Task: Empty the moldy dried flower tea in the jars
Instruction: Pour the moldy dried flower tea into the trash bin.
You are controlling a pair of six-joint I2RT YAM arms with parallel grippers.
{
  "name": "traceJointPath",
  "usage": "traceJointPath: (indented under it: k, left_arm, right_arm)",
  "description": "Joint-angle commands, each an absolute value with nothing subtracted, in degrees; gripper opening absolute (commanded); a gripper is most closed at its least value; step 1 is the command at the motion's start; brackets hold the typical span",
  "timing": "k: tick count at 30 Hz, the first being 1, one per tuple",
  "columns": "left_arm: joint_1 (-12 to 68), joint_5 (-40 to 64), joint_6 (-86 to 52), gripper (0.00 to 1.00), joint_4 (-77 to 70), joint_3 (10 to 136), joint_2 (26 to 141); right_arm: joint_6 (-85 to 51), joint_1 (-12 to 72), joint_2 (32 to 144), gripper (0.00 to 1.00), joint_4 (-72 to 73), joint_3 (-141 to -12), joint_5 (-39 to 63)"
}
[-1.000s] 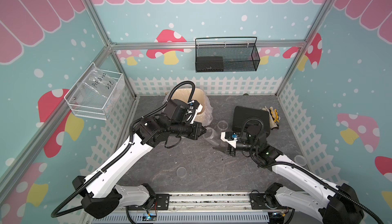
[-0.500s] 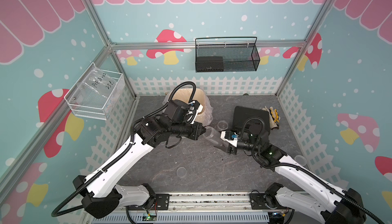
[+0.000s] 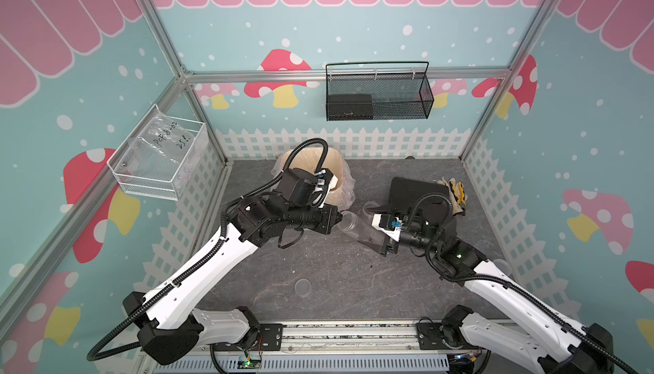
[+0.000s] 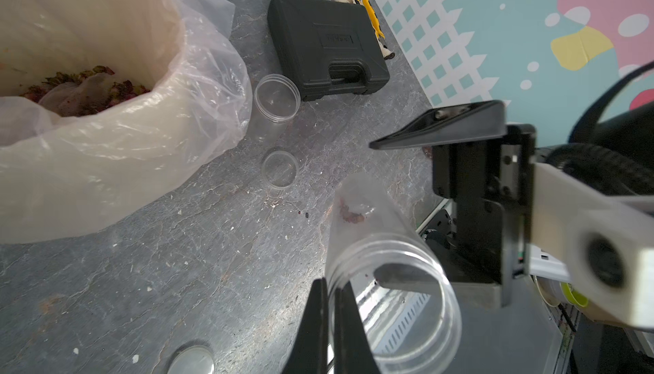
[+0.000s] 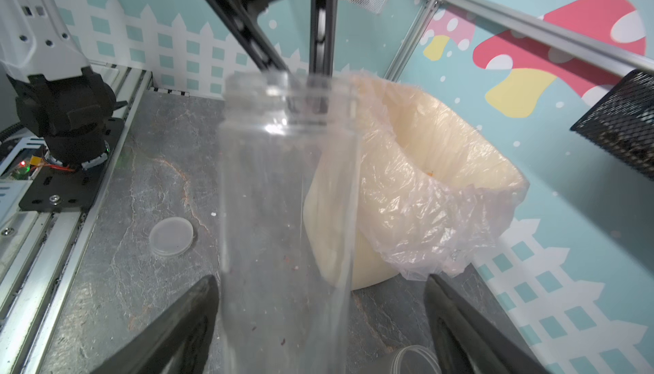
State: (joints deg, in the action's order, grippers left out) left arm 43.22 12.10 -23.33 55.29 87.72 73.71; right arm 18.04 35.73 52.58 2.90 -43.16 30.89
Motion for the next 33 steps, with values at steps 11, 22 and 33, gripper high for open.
traceJointPath:
  k: [11,22,33]
  left_arm:
    - [36.1,15.0,-26.2,0.0,43.7,91.2,73.1]
    - [27.3,26.0,-31.2,0.0,35.4,93.3,76.4]
    - [25.9,28.6,-34.5,0.0,30.4,92.0,77.0]
  right_arm:
    - [-31.2,35.9,44.6,0.86,19.4,-44.3,11.1]
    - [-77.3,36.0,49.5,0.85,34.8,-38.9,-0.6]
    - [-93.5,36.0,59.2,0.89,44.5,-39.0,-3.9]
